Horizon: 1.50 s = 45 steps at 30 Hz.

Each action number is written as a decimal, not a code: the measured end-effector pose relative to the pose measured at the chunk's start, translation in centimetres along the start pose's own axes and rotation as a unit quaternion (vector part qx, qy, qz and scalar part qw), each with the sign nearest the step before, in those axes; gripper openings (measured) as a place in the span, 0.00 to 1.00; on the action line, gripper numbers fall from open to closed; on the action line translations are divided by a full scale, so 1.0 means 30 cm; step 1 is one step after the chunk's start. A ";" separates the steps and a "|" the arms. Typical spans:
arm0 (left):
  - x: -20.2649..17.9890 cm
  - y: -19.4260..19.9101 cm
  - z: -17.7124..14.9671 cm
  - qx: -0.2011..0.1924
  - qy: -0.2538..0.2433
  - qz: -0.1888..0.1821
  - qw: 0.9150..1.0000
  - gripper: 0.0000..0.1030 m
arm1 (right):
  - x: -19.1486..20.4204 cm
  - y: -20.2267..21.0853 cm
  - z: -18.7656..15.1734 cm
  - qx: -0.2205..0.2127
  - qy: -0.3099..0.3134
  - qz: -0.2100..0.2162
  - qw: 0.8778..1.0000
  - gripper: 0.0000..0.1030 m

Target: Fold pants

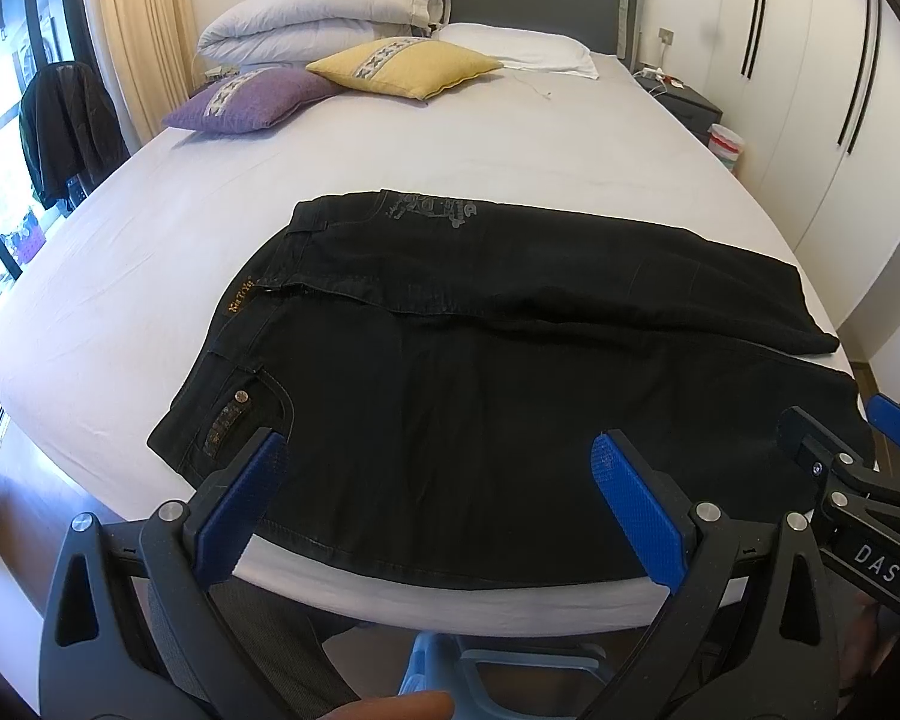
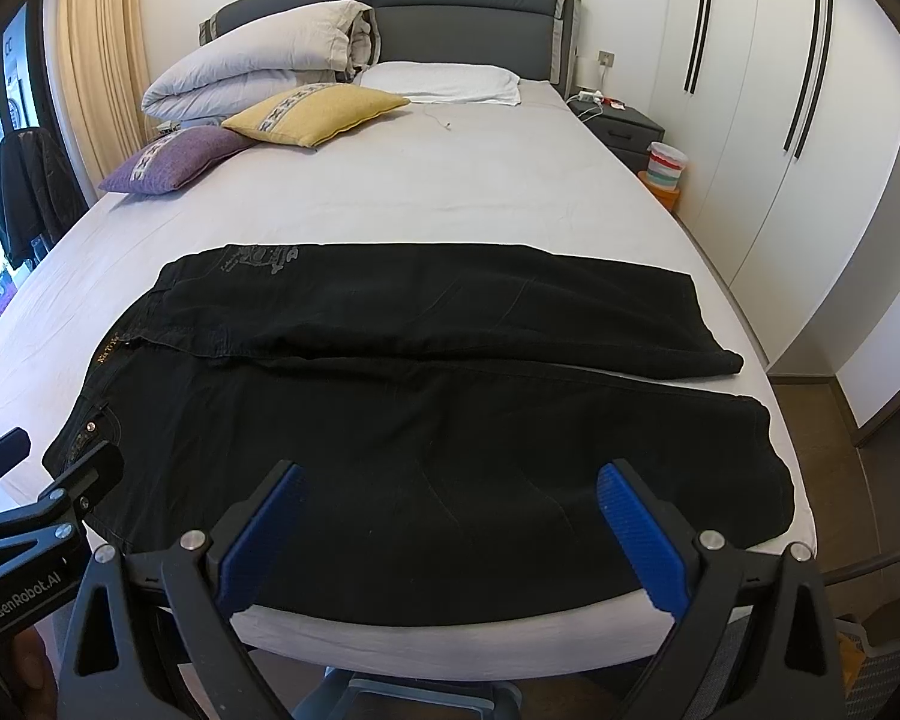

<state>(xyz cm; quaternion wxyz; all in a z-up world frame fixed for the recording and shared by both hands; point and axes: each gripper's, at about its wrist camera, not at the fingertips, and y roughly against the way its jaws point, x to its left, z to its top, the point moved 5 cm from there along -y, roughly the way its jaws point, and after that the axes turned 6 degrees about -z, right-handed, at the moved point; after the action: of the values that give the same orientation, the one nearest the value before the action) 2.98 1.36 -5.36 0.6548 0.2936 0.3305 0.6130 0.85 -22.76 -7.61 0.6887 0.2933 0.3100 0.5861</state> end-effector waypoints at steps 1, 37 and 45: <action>0.000 0.000 -0.001 0.000 0.000 0.000 1.000 1.00 | 0.000 -0.002 0.000 0.000 0.000 0.000 1.000 0.97; -0.002 -0.008 -0.020 0.002 -0.002 0.001 1.000 1.00 | 0.003 -0.005 -0.011 0.002 -0.001 0.001 1.000 0.97; -0.002 -0.008 -0.017 0.002 -0.002 0.001 1.000 1.00 | 0.008 -0.006 -0.022 0.003 -0.001 0.002 1.000 0.97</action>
<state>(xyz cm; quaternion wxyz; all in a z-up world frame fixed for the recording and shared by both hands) 2.71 1.26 -5.86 0.6546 0.2965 0.3297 0.6123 0.49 -22.51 -8.20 0.6872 0.2963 0.3107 0.5860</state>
